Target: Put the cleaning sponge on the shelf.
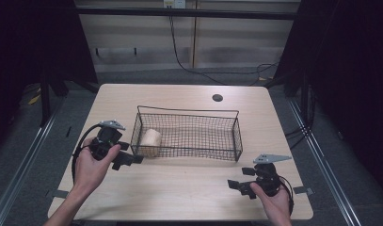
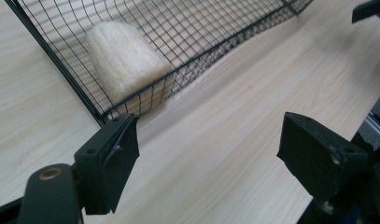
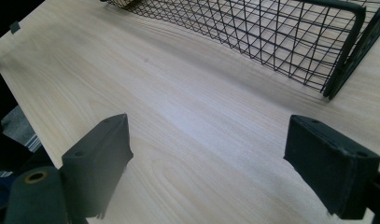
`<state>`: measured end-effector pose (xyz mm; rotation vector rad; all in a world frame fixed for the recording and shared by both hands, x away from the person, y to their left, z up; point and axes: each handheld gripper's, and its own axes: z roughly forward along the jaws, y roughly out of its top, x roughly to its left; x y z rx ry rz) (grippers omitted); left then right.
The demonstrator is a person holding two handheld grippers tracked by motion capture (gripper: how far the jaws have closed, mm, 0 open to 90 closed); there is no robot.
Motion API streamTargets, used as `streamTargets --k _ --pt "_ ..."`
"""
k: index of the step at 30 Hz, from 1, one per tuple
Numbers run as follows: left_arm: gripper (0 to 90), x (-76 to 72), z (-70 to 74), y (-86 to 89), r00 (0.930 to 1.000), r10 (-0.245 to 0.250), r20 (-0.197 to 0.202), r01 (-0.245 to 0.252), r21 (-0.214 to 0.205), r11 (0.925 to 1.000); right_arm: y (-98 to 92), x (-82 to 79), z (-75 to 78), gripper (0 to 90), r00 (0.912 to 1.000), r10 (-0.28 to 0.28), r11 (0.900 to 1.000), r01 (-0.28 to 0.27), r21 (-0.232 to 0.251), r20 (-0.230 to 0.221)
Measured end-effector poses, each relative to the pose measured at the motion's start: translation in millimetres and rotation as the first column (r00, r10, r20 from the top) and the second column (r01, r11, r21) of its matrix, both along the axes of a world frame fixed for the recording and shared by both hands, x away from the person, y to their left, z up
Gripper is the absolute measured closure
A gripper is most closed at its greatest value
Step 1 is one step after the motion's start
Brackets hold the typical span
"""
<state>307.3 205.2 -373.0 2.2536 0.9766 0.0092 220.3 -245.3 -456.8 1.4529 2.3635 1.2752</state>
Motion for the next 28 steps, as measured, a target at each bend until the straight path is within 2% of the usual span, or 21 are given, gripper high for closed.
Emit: streamTargets --k 6,8,10,14,18,21,25,28 --pt "19.9 -15.6 -6.9 11.4 1.0000 0.007 0.005 -0.007 -0.028 0.9996 -0.5 -0.2 0.1 13.9 1.0000 0.000 1.0000 0.000 -0.001 0.006" --pt "19.9 -18.7 -8.8 13.6 1.0000 0.006 0.001 -0.006 -0.025 0.9997 -0.3 -0.1 0.1 13.9 1.0000 -0.002 1.0000 0.002 -0.001 0.007" --pt "19.9 -24.2 -8.1 15.5 0.9998 0.006 0.018 -0.006 -0.010 0.9999 -0.4 -0.3 0.2 14.0 1.0000 -0.002 1.0000 0.002 0.001 0.009" --pt "19.8 -31.5 -8.4 18.7 0.9998 0.002 0.021 -0.001 -0.023 0.9997 -0.4 -0.4 0.2 14.2 0.9999 -0.005 1.0000 0.005 0.003 0.013" --pt "19.8 -39.9 -21.0 23.0 0.9999 0.006 0.014 -0.006 -0.025 0.9997 -0.7 -1.7 0.9 14.3 0.9998 -0.010 0.9999 0.010 0.003 0.016" --pt "19.8 -43.4 -34.1 27.3 0.9999 0.013 -0.008 -0.013 -0.029 0.9995 -1.2 -1.5 0.5 14.7 0.9996 -0.014 0.9999 0.014 0.000 0.023" --pt "19.8 -46.9 -48.7 31.2 0.9994 0.034 -0.007 -0.034 -0.063 0.9974 0.6 -1.2 -0.7 16.0 0.9995 -0.016 0.9998 0.016 -0.007 0.026" --pt "19.8 -47.1 -59.4 31.5 0.9990 0.026 -0.035 -0.028 -0.063 0.9976 1.4 -0.4 -3.0 16.4 0.9989 -0.032 0.9992 0.033 -0.020 0.035"
